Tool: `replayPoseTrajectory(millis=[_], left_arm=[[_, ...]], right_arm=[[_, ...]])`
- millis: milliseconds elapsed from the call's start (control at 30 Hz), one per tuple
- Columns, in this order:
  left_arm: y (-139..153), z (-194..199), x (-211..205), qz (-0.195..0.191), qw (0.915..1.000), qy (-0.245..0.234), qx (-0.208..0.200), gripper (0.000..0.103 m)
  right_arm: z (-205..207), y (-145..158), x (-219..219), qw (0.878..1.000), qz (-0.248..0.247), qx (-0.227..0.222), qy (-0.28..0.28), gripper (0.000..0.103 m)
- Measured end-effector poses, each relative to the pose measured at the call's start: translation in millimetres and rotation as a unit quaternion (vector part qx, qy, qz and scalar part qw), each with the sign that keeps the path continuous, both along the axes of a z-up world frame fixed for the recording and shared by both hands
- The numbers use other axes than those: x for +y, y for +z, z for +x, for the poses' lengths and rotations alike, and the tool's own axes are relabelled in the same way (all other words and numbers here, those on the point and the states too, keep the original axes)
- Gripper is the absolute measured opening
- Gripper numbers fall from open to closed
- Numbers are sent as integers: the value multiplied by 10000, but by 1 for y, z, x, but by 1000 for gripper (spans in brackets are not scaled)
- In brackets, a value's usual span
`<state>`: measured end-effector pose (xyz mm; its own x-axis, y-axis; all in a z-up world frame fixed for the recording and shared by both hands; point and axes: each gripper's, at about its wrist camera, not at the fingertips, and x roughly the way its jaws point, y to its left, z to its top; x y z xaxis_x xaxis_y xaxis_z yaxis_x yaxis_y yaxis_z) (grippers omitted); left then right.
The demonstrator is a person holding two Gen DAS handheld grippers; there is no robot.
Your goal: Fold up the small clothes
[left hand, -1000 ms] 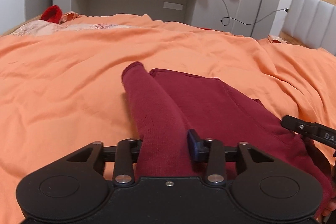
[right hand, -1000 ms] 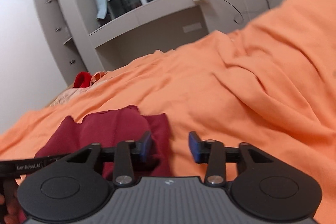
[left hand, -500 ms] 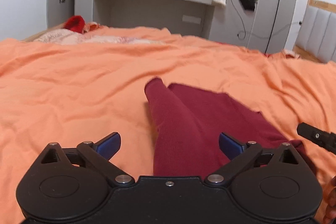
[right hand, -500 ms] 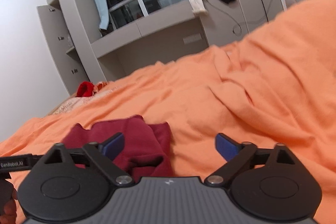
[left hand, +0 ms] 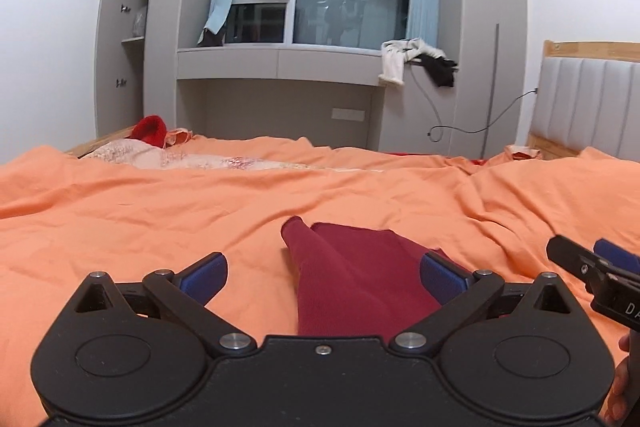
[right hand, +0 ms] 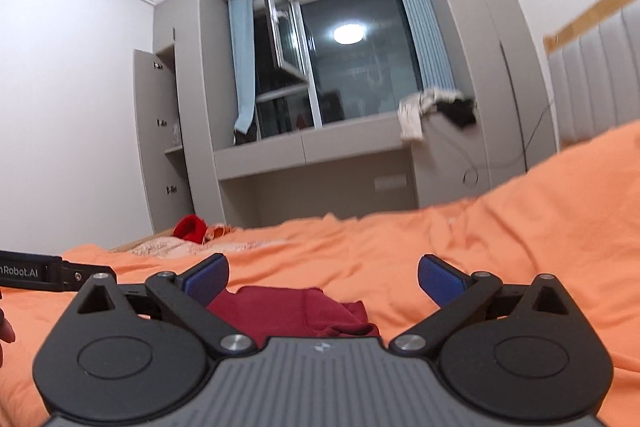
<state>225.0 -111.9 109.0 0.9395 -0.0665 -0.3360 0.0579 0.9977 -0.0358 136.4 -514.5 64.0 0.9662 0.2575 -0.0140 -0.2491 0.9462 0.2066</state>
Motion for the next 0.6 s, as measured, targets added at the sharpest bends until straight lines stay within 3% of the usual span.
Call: replayPoseTrajectory(millis=[200, 400, 600], left_arm=[[-16, -53, 10, 97, 9994, -329, -13, 102], [-44, -91, 34, -37, 9996, -285, -51, 102], [-66, -106, 54, -49, 9999, -96, -58, 102]], right_arm=[[-61, -19, 3, 9996, 257, 46, 48, 103], [-115, -35, 11, 9996, 115, 42, -243, 103], [-130, -47, 23, 9987, -120, 188, -460, 103]])
